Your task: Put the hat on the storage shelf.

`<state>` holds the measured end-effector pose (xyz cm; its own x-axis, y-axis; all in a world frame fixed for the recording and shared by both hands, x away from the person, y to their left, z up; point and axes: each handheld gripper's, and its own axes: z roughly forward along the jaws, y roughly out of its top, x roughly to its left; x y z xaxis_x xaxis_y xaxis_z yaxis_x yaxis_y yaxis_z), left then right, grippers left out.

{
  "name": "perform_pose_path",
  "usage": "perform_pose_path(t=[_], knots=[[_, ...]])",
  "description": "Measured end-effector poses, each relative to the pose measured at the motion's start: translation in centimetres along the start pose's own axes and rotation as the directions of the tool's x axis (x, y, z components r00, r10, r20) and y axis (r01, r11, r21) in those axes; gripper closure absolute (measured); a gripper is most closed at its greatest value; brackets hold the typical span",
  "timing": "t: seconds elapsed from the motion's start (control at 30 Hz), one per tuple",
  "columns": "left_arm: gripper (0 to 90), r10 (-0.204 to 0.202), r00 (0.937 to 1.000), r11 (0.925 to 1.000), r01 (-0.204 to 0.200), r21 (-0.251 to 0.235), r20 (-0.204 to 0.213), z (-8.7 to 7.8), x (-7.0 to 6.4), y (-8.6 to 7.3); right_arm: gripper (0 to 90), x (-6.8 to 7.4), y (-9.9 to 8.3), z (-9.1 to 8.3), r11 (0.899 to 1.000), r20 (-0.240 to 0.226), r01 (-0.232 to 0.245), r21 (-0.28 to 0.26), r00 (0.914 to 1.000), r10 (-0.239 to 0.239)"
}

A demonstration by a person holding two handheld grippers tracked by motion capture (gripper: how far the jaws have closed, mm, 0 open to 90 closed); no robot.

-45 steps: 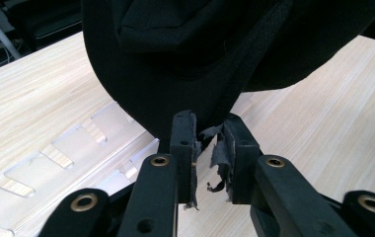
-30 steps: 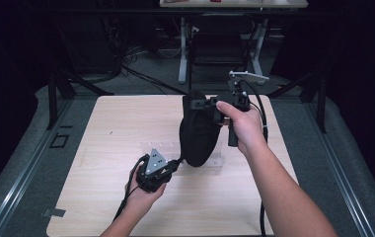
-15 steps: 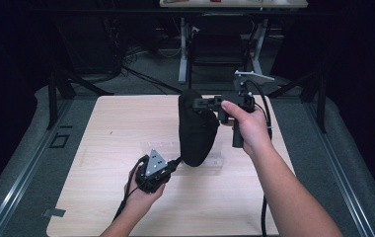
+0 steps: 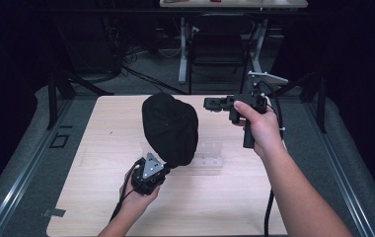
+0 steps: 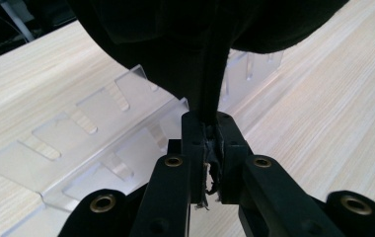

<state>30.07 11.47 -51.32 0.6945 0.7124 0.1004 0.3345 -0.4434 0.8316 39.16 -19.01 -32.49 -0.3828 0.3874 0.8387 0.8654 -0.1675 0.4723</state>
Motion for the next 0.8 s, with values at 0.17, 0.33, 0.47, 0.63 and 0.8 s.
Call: perform_pose_path(t=[0.17,0.33,0.47,0.63,0.8], knots=[[85.4,-0.04,0.9992,0.999,0.04,0.018,0.007,0.4,0.5,-1.0,77.3,0.1,-0.1,-0.3,1.0,0.002,0.002,-0.001,1.0,-0.002],[85.1,-0.073,0.9972,0.9973,0.073,0.01,0.014,0.4,0.9,-1.4,77.2,-0.1,-0.2,-0.9,1.0,0.004,0.002,-0.01,1.0,-0.002],[85.0,-0.081,0.9965,0.9967,0.081,0.007,0.018,0.5,0.9,-1.9,76.9,-0.2,-0.3,-1.2,1.0,0.009,-0.002,-0.017,1.0,0.002],[84.8,-0.096,0.995,0.9954,0.096,-0.003,0.026,0.5,1.1,-2.5,76.7,-0.5,-0.4,-1.8,1.0,0.017,-0.006,-0.028,0.9998,0.006],[84.1,-0.114,0.9929,0.9934,0.114,-0.01,0.033,0.4,1.1,-2.8,76.4,-0.6,-0.6,-2.4,0.999,0.026,0.006,-0.033,0.9997,-0.005]])
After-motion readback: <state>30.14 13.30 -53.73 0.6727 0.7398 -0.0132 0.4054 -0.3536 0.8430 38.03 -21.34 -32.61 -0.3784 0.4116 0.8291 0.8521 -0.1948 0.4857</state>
